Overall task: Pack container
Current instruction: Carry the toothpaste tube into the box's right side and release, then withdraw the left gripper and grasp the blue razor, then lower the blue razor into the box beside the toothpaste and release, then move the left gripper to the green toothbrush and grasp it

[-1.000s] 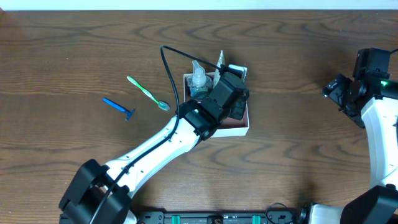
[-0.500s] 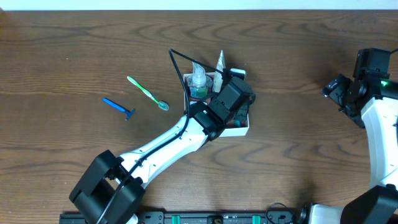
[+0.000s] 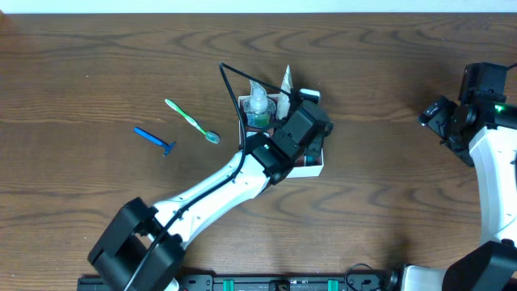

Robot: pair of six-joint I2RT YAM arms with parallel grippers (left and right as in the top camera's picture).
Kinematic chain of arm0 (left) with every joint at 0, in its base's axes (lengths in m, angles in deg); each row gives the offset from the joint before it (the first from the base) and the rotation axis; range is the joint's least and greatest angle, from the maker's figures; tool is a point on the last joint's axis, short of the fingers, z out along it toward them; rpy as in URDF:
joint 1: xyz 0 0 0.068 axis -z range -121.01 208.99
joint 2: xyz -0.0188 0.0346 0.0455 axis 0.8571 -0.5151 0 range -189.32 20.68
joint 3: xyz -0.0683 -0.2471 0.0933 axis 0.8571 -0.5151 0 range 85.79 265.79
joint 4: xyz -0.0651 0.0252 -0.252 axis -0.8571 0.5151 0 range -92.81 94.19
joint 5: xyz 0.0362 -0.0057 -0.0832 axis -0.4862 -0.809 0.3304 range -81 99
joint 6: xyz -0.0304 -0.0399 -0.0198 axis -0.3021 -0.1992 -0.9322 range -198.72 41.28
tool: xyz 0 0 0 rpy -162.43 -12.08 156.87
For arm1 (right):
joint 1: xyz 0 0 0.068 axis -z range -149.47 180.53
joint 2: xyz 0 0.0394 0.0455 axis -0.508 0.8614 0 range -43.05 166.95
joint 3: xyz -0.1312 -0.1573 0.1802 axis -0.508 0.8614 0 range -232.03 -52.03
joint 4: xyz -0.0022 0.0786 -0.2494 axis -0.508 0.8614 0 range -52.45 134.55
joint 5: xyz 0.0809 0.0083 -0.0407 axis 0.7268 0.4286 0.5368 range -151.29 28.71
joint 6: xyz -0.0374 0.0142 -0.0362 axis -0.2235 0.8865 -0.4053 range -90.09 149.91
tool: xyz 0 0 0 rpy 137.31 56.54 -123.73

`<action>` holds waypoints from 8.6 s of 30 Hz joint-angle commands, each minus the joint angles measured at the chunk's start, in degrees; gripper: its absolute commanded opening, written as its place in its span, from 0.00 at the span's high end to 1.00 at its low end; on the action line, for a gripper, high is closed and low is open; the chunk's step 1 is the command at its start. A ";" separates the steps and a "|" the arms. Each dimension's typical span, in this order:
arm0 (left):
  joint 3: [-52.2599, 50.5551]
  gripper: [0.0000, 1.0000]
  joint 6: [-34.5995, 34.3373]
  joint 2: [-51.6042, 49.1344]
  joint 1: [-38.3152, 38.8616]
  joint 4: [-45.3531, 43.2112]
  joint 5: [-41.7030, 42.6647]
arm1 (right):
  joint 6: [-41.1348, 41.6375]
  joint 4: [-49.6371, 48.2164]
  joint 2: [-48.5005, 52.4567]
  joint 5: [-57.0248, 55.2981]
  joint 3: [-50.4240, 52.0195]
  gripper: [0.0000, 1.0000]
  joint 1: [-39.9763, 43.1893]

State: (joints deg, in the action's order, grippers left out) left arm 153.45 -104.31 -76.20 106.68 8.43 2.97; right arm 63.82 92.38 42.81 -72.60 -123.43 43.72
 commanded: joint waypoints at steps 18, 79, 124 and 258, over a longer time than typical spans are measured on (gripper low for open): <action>1.60 0.50 3.04 22.27 -1.38 28.63 -23.30 | -0.13 0.07 0.28 -0.24 -0.07 0.01 0.35; 1.14 0.40 -14.95 -11.50 -52.04 31.28 4.96 | -0.13 0.07 0.28 -0.22 -0.07 0.01 0.35; 3.58 0.90 1.92 -2.40 -52.43 34.12 21.94 | -0.13 0.07 0.28 -0.22 -0.07 0.01 0.35; 3.56 0.02 56.87 16.92 -4.46 17.73 -20.44 | -0.13 0.07 0.28 -0.22 -0.07 0.01 0.35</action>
State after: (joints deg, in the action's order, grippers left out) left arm 156.60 -41.77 -61.79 103.83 26.88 -16.09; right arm 63.82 92.40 42.81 -72.60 -123.43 43.72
